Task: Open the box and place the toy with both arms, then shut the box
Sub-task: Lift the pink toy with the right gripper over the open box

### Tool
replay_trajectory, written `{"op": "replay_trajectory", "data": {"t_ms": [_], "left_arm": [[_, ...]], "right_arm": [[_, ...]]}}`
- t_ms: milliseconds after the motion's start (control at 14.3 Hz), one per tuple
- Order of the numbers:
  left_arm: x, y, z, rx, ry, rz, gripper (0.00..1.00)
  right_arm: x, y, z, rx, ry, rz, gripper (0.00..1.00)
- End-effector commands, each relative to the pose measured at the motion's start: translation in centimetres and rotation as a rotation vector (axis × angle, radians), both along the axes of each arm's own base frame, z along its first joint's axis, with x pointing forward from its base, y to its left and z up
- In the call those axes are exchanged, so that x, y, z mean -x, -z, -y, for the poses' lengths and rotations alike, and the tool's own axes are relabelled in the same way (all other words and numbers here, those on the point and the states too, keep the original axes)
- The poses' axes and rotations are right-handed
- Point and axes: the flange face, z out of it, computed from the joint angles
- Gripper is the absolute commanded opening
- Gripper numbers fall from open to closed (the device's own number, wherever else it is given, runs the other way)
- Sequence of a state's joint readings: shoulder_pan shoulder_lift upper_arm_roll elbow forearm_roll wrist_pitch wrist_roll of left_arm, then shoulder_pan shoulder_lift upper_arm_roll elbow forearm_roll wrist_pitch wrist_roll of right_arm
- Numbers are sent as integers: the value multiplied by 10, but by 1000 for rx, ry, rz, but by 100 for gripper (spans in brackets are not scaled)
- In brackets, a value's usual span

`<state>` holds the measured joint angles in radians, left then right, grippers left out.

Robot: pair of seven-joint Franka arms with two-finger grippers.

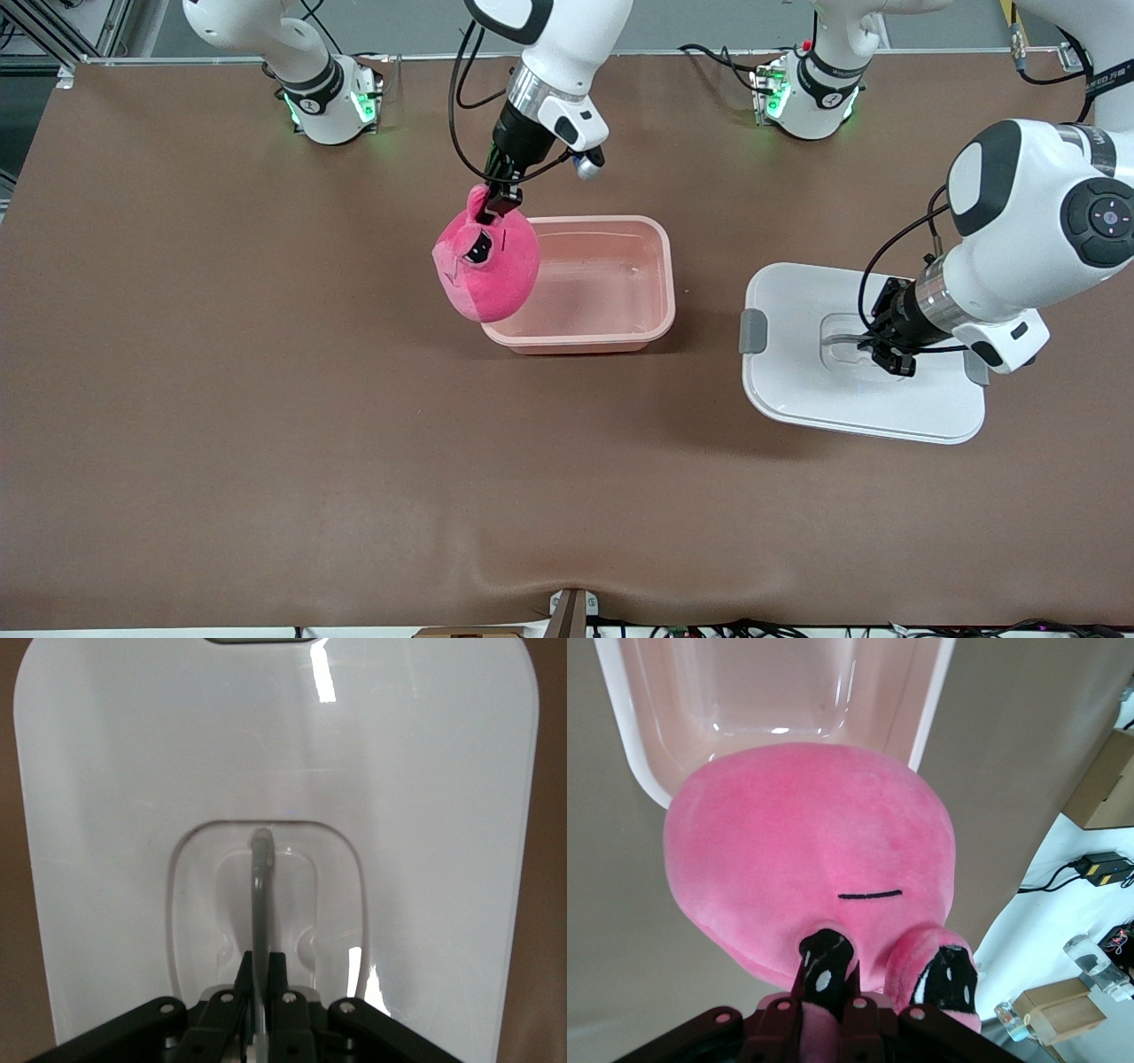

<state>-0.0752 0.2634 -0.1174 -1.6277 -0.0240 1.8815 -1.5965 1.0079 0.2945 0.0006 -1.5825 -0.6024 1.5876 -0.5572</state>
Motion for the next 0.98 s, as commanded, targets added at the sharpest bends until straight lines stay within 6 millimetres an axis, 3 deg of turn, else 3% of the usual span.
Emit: {"op": "replay_trajectory", "data": {"t_ms": [0, 279, 907], "left_arm": [[8, -9, -1, 13, 9, 0, 0], [8, -6, -1, 13, 8, -3, 0], [7, -5, -1, 13, 8, -4, 0]], "right_arm": [[5, 18, -9, 84, -31, 14, 0], [14, 44, -21, 138, -53, 13, 0], [17, 44, -44, 36, -49, 53, 0]]}}
